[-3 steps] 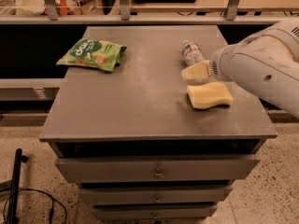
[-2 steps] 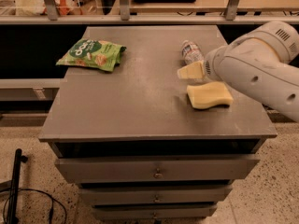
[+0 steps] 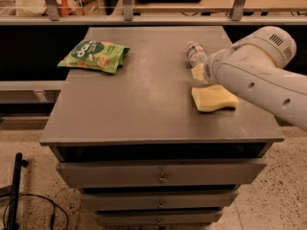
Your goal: Move water bottle near green rice chip bag
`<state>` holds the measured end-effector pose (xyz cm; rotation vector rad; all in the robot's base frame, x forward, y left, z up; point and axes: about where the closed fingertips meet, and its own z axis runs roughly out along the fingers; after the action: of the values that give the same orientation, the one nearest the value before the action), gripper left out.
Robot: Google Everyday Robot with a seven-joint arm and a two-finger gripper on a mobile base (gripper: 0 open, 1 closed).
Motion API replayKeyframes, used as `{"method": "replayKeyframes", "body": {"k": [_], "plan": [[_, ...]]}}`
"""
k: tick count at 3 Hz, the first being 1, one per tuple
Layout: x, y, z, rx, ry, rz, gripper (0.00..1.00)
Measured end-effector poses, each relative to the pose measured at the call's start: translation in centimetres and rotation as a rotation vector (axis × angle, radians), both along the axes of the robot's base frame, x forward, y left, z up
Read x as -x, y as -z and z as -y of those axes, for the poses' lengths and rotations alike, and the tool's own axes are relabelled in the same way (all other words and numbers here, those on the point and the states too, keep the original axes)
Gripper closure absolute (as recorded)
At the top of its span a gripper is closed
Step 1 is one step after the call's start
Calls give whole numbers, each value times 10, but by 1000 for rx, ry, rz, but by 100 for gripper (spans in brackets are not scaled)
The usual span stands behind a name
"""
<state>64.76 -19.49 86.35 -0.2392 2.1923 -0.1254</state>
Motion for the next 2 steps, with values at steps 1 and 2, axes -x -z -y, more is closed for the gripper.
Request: {"method": "replayKeyframes", "body": {"k": [1,2], "plan": [[-2,2,-2,8,-5,4,64],[-3,3,-6,7,-21,13,88]]}}
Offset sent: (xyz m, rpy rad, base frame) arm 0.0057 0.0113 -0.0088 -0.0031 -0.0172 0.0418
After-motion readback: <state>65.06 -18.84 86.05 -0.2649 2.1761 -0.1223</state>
